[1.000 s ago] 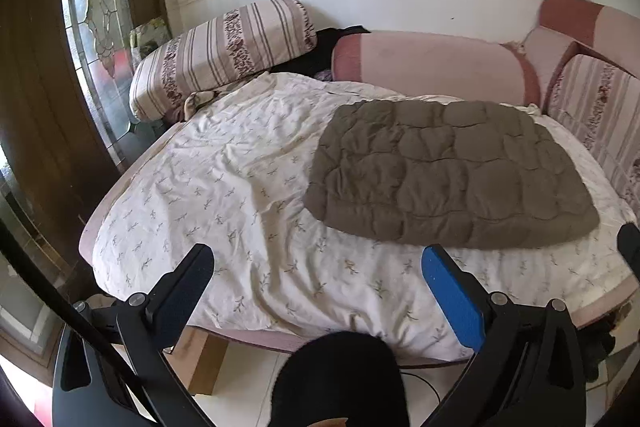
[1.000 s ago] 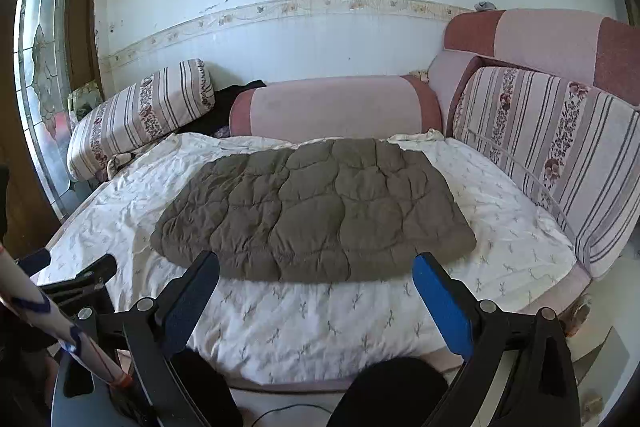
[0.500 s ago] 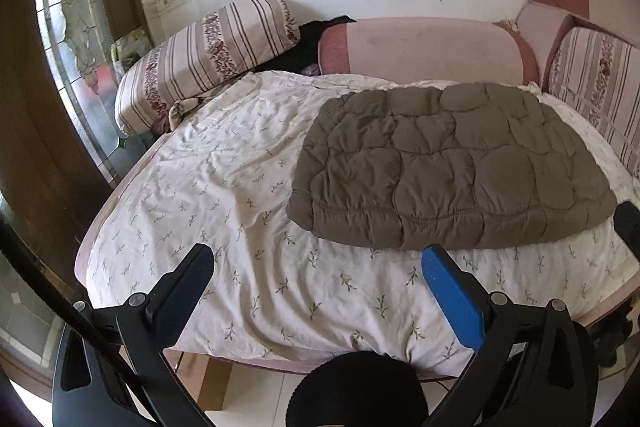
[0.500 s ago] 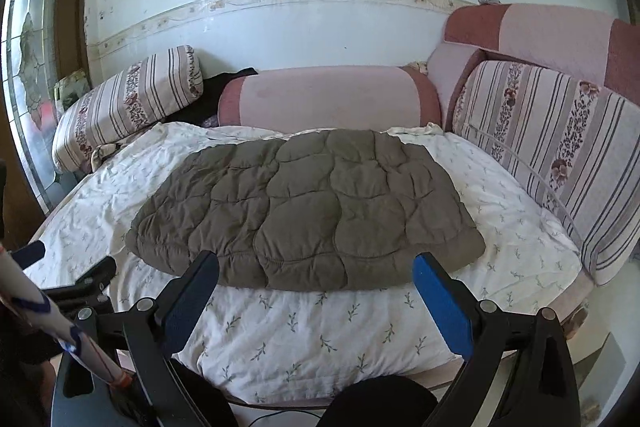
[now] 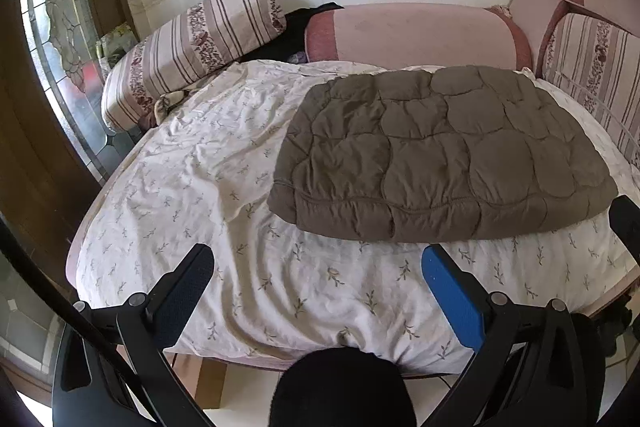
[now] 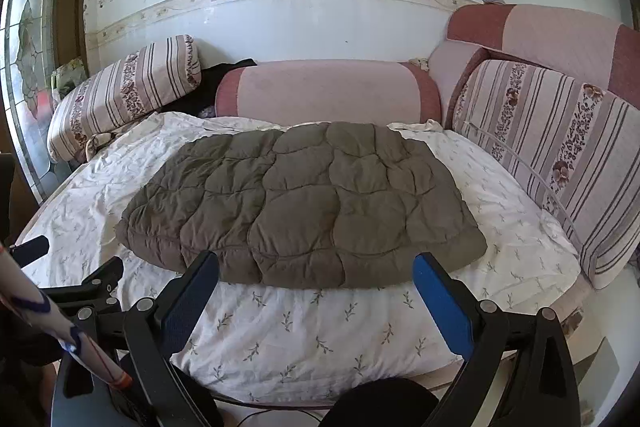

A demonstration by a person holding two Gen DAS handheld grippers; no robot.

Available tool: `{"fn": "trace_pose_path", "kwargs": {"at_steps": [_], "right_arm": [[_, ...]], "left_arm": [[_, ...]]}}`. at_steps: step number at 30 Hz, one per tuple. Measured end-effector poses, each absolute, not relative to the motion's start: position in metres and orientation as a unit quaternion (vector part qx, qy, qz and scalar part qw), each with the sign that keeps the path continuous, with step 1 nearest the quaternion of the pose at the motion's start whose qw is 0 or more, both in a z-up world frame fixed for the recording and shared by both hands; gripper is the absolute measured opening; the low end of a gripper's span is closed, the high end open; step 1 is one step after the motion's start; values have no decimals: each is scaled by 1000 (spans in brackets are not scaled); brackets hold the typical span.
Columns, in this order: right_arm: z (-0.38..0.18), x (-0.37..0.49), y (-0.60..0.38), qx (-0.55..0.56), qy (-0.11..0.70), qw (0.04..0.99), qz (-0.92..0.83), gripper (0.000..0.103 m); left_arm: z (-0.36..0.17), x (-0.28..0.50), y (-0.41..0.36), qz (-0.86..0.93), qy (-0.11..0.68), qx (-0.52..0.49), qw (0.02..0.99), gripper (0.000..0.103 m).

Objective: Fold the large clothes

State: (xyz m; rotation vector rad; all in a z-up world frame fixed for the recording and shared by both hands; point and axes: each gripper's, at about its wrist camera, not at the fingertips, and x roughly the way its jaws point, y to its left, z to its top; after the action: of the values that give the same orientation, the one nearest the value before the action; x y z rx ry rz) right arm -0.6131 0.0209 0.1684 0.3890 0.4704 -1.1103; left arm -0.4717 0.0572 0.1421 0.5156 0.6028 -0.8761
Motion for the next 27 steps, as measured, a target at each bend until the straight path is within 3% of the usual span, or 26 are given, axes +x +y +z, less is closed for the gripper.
{"fn": "trace_pose_path", "kwargs": {"at_steps": [27], "right_arm": [[166,-606,26,176,229,805,-519,100]], "left_arm": [[140,-473,56,-418,289,246,826,103]]}}
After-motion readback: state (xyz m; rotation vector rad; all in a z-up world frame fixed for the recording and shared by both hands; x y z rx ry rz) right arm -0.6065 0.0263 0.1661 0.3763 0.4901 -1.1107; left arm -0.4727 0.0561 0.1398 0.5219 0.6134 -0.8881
